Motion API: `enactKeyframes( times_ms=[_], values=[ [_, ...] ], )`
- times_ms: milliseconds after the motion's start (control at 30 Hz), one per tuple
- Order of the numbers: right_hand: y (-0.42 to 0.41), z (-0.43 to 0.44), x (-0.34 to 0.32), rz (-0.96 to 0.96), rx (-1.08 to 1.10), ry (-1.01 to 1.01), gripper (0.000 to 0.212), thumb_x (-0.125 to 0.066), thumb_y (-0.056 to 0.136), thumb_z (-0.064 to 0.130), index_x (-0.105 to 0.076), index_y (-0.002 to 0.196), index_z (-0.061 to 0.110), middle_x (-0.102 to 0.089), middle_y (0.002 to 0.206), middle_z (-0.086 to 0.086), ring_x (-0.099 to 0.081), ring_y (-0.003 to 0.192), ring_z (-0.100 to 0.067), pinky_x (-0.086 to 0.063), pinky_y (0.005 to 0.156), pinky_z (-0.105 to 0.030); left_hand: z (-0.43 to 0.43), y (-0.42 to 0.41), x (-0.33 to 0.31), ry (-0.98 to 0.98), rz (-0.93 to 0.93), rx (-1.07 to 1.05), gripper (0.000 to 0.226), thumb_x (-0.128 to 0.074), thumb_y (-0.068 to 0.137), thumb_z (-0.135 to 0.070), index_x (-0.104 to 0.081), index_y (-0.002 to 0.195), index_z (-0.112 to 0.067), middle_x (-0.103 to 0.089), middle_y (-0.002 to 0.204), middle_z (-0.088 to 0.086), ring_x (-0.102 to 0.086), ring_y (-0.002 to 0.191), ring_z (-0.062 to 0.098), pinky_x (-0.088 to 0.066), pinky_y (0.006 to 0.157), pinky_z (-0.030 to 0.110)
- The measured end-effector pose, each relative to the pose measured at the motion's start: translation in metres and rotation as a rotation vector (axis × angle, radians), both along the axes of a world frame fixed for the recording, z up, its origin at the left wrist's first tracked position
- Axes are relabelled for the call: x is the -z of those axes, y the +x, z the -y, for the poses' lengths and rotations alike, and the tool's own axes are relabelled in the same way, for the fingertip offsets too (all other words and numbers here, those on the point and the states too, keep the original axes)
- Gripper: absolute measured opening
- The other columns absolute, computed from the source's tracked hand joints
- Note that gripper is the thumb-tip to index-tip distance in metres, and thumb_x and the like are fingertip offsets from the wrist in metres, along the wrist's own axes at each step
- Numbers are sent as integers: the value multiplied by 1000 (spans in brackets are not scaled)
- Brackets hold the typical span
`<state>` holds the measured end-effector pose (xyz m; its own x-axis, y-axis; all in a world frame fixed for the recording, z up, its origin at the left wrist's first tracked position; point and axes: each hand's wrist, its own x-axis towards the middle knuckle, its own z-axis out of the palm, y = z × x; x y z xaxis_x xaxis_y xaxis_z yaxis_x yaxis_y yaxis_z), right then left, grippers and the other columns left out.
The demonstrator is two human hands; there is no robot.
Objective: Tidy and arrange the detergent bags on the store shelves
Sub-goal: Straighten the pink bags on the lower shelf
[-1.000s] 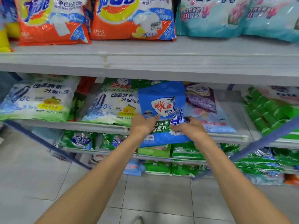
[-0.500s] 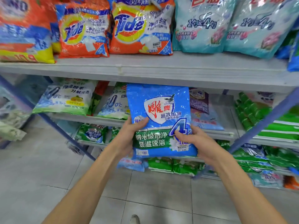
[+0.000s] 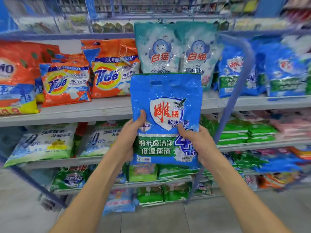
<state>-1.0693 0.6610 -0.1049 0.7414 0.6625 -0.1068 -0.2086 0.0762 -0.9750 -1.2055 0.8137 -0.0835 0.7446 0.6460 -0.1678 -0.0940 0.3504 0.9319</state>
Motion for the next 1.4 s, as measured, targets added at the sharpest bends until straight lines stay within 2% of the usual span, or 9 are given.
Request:
enactKeyframes(
  times_ms=[100,233,333,533,600,700,933,1200,1400],
  values=[
    [10,24,-25,-13,97,40,16,-77,88,27,-77,102,19,-80,101,-6,-76,92,-29,-59,92,-51,16,22,-23,-1,27,97,65,-66,76,-57,-68,128,-19,-76,116,13,-73,106,34,-59,92,52],
    [25,67,-50,-32,158,106,31,-76,79,39,-77,102,18,-80,101,-10,-77,79,-26,-62,85,-48,41,53,-43,-4,35,234,41,-60,92,-52,-73,117,-21,-77,111,14,-75,98,33,-60,89,52],
    [41,104,-57,-17,224,106,42,-73,76,51,-78,103,19,-79,104,-10,-77,83,-30,-61,84,-48,65,81,-49,24,29,294,36,-61,96,-42,-71,122,-19,-77,110,16,-75,96,34,-60,88,53],
    [86,180,-55,63,394,88,21,-66,97,35,-75,103,17,-79,105,-10,-77,85,-29,-61,85,-48,131,142,-50,49,112,289,19,-75,86,-22,-78,102,-12,-78,102,17,-76,78,28,-64,74,46],
    [103,203,-56,83,401,81,20,-65,99,33,-75,103,17,-80,103,-9,-77,83,-27,-61,81,-44,154,162,-50,28,133,266,18,-75,86,-21,-78,98,-9,-79,97,17,-76,74,27,-64,65,40],
    [135,236,-56,95,382,99,22,-64,99,32,-74,110,16,-79,108,-8,-76,97,-32,-59,92,-51,188,196,-50,50,161,211,14,-75,87,-21,-78,93,-9,-79,92,14,-76,71,25,-63,63,37],
    [226,284,-68,170,339,102,13,-66,99,27,-77,103,25,-79,109,-4,-73,105,-33,-53,101,-58,241,272,-54,123,214,89,20,-69,96,-22,-74,114,-16,-78,107,9,-76,85,25,-62,81,42],
    [306,268,-70,167,274,106,13,-69,97,28,-76,108,26,-79,106,-1,-73,104,-31,-55,97,-58,246,329,-60,163,169,-66,20,-59,102,-32,-74,102,-18,-80,99,4,-77,84,20,-59,82,42],
    [361,218,-80,237,230,130,21,-66,100,23,-72,119,16,-79,104,5,-75,95,-16,-61,80,-34,215,375,-73,167,192,-228,18,-61,102,-27,-74,105,-14,-76,112,15,-72,104,36,-56,96,56]
  ],
)
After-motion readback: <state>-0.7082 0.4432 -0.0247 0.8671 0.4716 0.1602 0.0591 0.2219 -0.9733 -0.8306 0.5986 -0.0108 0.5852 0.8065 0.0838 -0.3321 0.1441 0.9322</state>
